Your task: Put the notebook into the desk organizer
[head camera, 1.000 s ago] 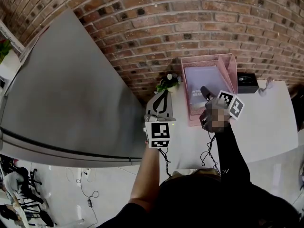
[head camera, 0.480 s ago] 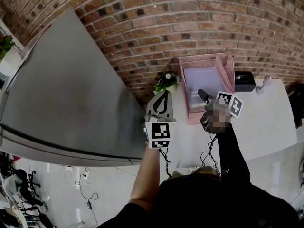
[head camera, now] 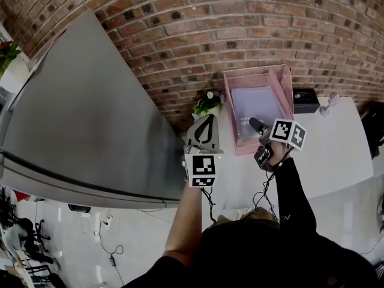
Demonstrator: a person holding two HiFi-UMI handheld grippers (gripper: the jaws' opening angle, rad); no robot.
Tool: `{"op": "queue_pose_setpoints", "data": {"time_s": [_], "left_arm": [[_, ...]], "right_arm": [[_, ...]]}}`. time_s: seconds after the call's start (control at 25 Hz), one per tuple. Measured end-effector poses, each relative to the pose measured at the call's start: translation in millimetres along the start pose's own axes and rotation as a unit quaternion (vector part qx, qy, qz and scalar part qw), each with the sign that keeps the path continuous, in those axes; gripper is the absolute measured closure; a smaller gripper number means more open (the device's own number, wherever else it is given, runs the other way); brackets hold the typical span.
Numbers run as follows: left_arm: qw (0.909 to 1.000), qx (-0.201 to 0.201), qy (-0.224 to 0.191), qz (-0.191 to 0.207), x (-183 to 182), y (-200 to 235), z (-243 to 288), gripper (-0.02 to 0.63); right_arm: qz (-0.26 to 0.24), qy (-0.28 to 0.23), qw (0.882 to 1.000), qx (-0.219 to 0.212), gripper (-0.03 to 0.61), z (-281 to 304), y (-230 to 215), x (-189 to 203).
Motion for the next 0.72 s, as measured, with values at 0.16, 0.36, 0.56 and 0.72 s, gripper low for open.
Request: {"op": "queue_pose_setpoints", "data": {"time_s": [0.16, 0.36, 0.56, 0.72], "left_arm": [[1.0, 0.005, 0.002, -0.002, 1, -3, -5, 0.606], [0.9999, 0.011, 0.003, -0.002, 1, -8, -9, 0.606], [0.9998, 0.018, 0.004, -0.003, 2, -12, -11, 0.606], [0.9997, 0.023, 0.005, -0.005, 2, -17, -10, 0.606]], "right_arm": [[0.001, 0.004, 1.0, 0.005, 0.334, -6, -4, 8], [0.002, 0.01, 1.0, 0.01, 0.334, -13, -9, 16], [-0.001, 0.022, 1.0, 0.014, 0.336, -18, -12, 23], [0.0, 0.027, 0.999, 0.018, 0.334, -23, -16, 27]]}}
Point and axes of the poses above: the fingertips, and each gripper's own axes: z forward along the fingers, y to its left, x out of its underside, the point moved 4 cm from there along -z, backward along the fingers, and after that the axes turned 7 degrees about -y, right-handed, at the moved point
